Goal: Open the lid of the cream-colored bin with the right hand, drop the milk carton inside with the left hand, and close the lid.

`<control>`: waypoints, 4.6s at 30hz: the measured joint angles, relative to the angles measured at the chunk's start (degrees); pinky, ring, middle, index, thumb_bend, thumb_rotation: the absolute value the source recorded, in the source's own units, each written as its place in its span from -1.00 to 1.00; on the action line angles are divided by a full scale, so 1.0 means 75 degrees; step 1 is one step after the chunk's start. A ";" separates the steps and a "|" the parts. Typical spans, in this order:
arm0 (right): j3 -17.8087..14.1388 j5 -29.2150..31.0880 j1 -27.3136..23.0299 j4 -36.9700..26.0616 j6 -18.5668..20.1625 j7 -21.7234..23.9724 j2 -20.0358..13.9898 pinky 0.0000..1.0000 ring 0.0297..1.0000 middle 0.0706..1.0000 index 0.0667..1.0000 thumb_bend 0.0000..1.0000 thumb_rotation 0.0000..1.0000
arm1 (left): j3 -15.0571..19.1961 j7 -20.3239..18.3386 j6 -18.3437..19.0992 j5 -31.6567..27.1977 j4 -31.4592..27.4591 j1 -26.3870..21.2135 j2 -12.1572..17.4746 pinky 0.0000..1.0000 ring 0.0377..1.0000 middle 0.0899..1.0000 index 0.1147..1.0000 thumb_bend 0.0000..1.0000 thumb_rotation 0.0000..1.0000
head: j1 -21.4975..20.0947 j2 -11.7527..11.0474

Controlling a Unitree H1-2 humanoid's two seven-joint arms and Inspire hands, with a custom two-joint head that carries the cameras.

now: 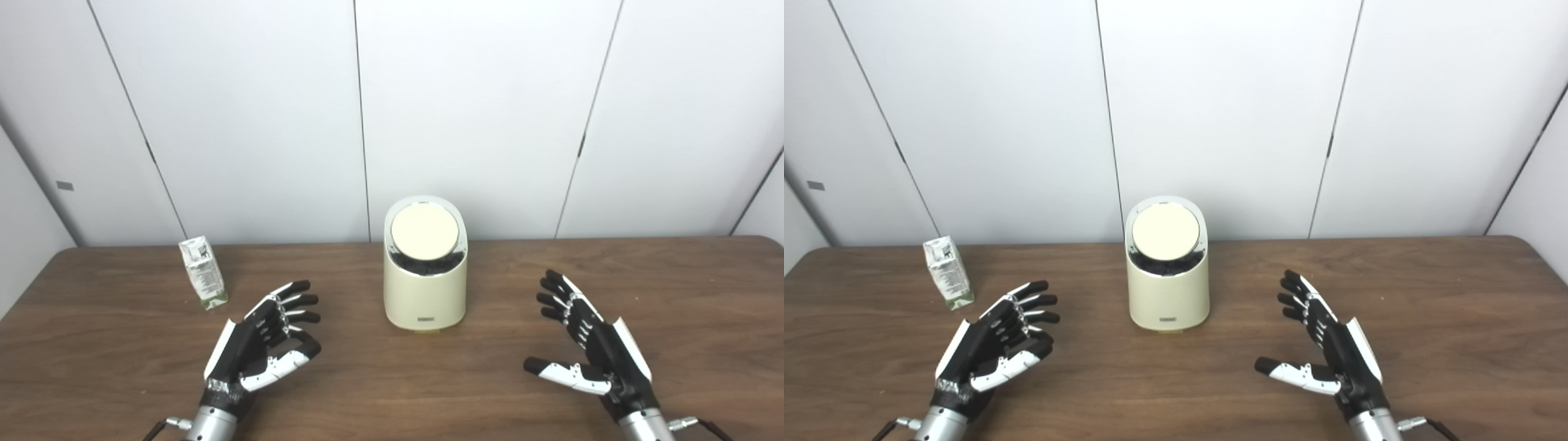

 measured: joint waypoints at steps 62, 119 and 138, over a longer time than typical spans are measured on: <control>0.0615 -0.1702 -0.3186 -0.0449 0.3674 -0.0864 0.0524 0.66 0.81 0.86 0.87 0.70 -0.21 | -0.0015 0.0004 -0.0565 0.0020 0.0712 -0.0406 0.0044 0.10 0.35 0.49 0.65 0.51 -0.61 | -0.0176 -0.0223; 0.2002 -0.3177 -0.4483 0.1148 0.4771 -0.0636 0.0443 0.43 0.77 0.89 0.89 0.82 -0.40 | -0.0041 0.0079 -0.0558 0.0188 0.0627 -0.0393 -0.0054 0.08 0.34 0.49 0.66 0.55 -0.54 | 0.0035 -0.0059; 0.3135 -0.4587 -0.4942 0.1313 0.4492 -0.0905 -0.0153 0.48 0.77 0.88 0.84 0.83 -0.49 | -0.0101 0.0086 -0.0496 0.0228 0.0472 -0.0300 -0.0128 0.11 0.35 0.48 0.65 0.49 -0.55 | 0.0059 0.0047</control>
